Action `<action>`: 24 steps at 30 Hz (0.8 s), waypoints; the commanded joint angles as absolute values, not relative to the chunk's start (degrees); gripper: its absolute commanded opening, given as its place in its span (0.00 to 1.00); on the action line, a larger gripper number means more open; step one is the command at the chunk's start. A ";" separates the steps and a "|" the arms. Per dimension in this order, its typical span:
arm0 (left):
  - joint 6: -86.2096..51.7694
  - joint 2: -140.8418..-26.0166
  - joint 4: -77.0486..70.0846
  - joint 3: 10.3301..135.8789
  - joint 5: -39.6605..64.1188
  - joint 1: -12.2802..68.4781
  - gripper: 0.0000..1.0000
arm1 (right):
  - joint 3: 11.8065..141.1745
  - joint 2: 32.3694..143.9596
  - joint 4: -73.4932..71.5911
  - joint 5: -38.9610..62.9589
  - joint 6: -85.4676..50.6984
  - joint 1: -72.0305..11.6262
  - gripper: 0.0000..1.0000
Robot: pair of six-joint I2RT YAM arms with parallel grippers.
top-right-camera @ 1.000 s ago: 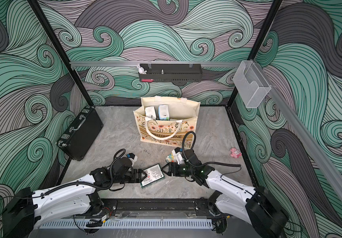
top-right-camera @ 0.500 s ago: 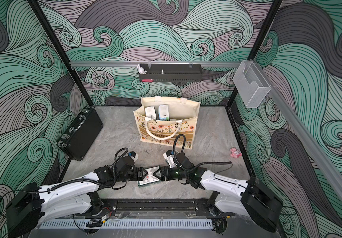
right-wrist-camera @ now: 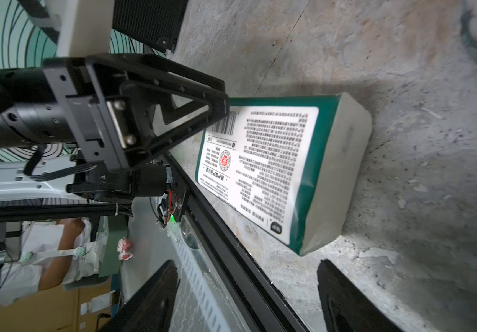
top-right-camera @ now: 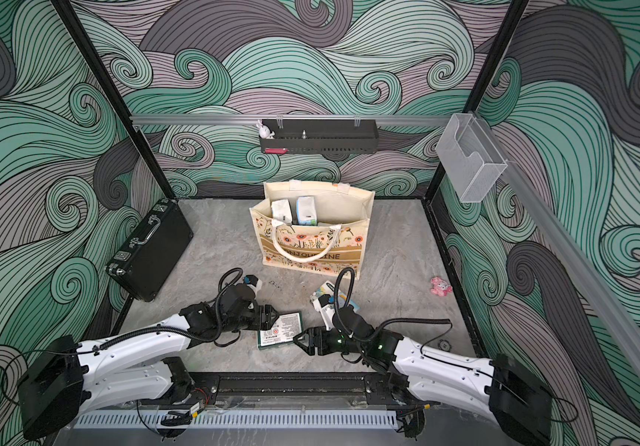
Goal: Put tissues into the canvas bag
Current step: Adjust the pack of facial tissues at the center of the board.
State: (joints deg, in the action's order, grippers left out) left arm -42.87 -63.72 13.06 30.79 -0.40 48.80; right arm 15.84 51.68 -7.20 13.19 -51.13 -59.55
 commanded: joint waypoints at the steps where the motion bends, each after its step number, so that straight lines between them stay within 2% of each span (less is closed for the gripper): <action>1: -41.99 -64.49 16.67 33.30 1.48 48.41 0.82 | 17.98 51.85 -2.46 7.31 -47.47 -57.94 0.77; 5: -43.34 -65.66 16.05 33.38 4.26 48.36 0.84 | 19.60 57.48 -6.93 11.23 -46.59 -54.59 0.77; 13: -44.33 -69.47 13.30 35.78 6.66 48.27 0.84 | 21.25 68.30 -19.15 18.78 -48.97 -55.33 0.77; 18: -43.36 -73.05 12.97 39.87 7.60 48.31 0.84 | 19.90 66.42 -19.23 17.87 -50.03 -56.80 0.77; 21: -41.01 -73.42 18.00 43.29 5.33 48.33 0.84 | 19.25 63.60 -17.40 17.04 -50.22 -56.86 0.77; 24: -40.75 -71.35 25.41 45.16 0.46 48.14 0.90 | 19.23 61.38 -14.16 15.30 -49.36 -56.86 0.78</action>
